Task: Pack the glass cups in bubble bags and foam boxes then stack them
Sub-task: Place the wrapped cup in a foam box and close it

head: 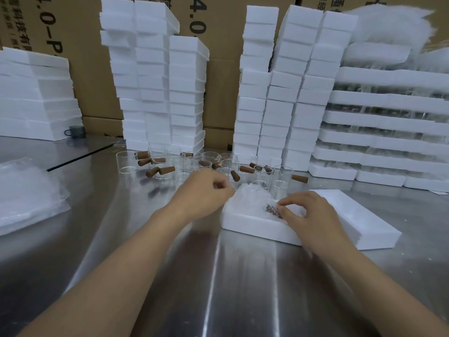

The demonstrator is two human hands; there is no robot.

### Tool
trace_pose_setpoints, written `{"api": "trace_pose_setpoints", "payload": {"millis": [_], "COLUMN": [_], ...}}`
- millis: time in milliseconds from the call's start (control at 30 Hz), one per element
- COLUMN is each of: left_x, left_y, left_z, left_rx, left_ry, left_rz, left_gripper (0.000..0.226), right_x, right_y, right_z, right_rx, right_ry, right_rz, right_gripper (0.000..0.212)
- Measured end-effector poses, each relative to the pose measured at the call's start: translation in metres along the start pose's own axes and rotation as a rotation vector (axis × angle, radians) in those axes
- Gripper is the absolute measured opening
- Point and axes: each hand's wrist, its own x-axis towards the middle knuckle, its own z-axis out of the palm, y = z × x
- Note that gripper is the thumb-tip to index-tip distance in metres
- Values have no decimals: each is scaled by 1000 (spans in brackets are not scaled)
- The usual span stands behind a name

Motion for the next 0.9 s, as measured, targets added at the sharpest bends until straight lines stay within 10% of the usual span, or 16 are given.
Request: {"api": "trace_pose_setpoints", "payload": {"millis": [533,700,900], "left_x": [8,7,2], "left_y": [-16,-14,-13], "left_z": [32,36,40], "left_rx": [-399,-439,-402], "left_ry": [-6,36,12], "left_rz": [-236,-250,-241], "left_gripper": [30,41,37], "right_x": [10,14,15], "right_y": [30,53,63], "right_z": [-38,-55,-51], "right_rx": [-186,-422,-453], "right_ry": [168,-115,-94], "right_rz": [70,376,396], "right_gripper": [3,42,21]}}
